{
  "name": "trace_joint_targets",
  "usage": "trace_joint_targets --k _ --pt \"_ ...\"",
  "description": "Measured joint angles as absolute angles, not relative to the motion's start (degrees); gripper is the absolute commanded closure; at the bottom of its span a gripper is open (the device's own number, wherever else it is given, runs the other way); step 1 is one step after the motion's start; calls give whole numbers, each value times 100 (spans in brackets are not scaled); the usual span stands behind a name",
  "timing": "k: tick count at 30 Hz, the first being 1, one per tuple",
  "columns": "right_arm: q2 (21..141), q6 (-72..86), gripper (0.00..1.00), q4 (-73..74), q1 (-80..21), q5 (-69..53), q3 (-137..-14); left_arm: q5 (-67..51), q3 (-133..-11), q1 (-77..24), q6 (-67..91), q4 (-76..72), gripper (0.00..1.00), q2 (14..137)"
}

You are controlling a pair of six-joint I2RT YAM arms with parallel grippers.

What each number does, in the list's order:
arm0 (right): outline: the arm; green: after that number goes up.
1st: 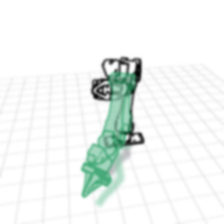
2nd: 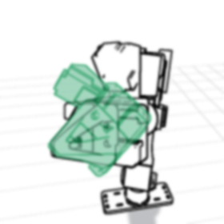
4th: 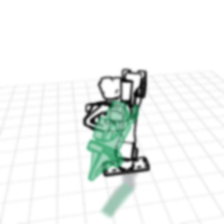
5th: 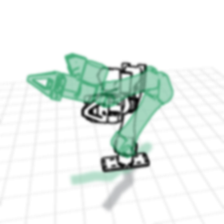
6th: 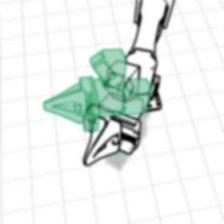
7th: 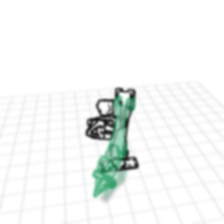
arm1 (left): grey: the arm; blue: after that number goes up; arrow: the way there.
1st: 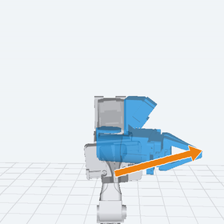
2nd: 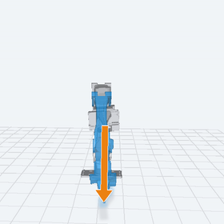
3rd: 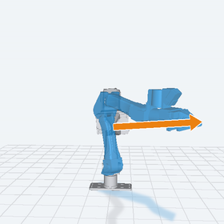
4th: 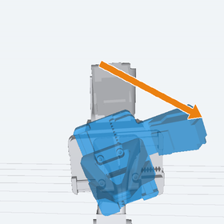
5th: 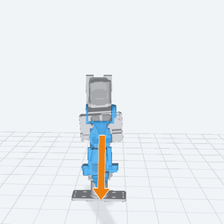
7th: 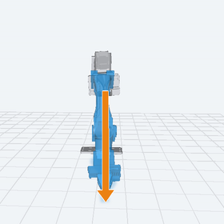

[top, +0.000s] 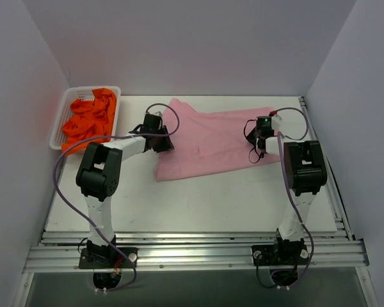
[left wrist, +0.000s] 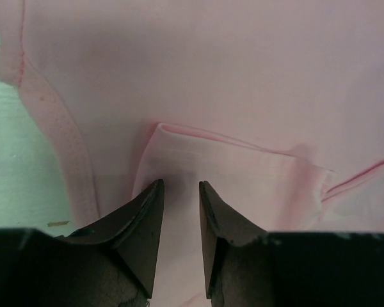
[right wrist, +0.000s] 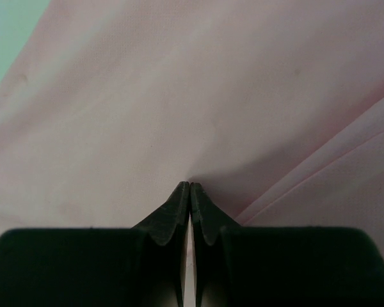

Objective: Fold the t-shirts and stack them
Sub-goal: Fold the flattened tshirt in 1/3 of the way

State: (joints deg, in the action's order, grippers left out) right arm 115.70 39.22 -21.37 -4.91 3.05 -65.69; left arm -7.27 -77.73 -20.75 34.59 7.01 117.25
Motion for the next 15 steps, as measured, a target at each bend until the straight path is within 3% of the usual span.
trace_joint_targets --k 15 --pt "10186 4775 100 -2438 -1039 775 -4648 226 -6670 -2362 3736 683 71 11017"
